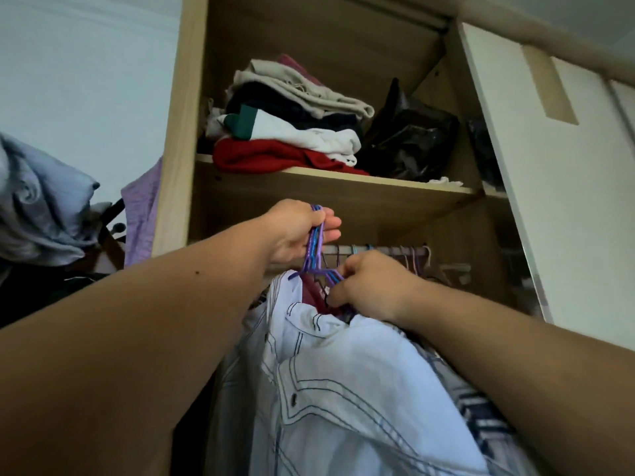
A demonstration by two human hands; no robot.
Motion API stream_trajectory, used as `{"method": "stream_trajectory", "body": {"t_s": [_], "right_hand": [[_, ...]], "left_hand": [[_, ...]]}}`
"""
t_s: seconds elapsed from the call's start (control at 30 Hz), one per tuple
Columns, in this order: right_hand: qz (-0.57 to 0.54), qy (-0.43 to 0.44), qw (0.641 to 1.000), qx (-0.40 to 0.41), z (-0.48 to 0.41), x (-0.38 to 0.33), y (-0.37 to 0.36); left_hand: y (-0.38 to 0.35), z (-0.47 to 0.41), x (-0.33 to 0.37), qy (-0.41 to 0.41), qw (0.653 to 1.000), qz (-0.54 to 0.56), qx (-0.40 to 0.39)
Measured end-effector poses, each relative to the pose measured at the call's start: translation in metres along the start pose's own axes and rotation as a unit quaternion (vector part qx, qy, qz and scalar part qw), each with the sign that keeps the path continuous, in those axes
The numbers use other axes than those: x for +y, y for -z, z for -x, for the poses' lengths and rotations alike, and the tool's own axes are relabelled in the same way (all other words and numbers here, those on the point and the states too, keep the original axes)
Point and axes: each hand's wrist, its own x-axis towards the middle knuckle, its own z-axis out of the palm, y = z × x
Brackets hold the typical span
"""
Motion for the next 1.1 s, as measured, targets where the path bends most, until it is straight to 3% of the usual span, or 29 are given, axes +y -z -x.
{"method": "stream_trajectory", "body": {"t_s": [0.13,0.4,0.53,0.9,1.1], "right_hand": [[-0.088,-0.002,0.996,0.021,-0.041,0.009,-0.025],[-0.153,0.042,0.986,0.049,-0.143,0.031,-0.064],[-0.169,0.048,0.984,0.022,-0.184,0.043,-0.089],[-0.198,0.042,0.979,-0.003,-0.255,0.042,-0.14],[-0.17,0.016,0.984,-0.051,-0.264,0.058,-0.163]], "left_hand": [[0.016,-0.02,-0.003,-0.029,0.997,-0.059,0.033],[0.027,-0.082,-0.02,-0.12,0.963,-0.14,0.197],[0.039,-0.101,-0.044,-0.081,0.952,-0.189,0.227],[0.07,-0.108,-0.104,0.004,0.949,-0.196,0.245],[0.081,-0.108,-0.133,0.047,0.953,-0.209,0.214]]}}
